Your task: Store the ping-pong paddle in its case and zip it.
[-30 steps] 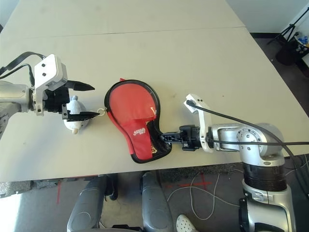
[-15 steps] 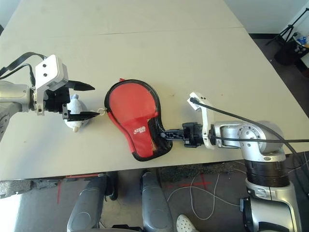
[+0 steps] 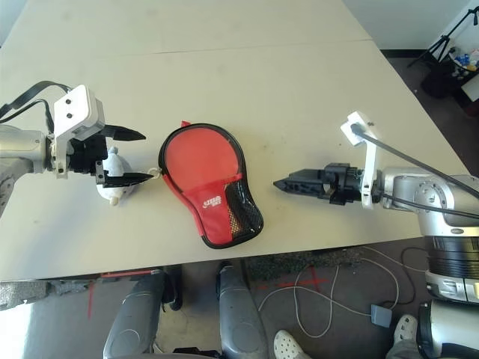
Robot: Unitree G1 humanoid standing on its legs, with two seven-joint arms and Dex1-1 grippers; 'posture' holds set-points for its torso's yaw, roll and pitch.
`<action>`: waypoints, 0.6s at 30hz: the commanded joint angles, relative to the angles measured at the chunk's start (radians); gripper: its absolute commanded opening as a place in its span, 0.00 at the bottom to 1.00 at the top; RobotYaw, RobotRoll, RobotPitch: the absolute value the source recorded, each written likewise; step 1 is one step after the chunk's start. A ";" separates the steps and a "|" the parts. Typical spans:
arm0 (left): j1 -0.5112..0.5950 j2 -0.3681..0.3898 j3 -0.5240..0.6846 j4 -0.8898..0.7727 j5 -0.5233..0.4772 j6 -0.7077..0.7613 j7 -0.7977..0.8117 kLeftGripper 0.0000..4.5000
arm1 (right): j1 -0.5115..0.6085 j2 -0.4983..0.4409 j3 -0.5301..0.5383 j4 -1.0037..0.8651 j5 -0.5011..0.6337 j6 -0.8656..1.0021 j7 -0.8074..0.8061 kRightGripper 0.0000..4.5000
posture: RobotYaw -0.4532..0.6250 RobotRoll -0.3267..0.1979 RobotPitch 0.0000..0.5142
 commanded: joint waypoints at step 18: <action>0.080 0.063 0.099 -0.069 -0.075 0.184 0.058 1.00 | -0.349 0.333 0.297 0.467 -0.395 -0.574 0.228 0.99 | 0.45 0.62 0.56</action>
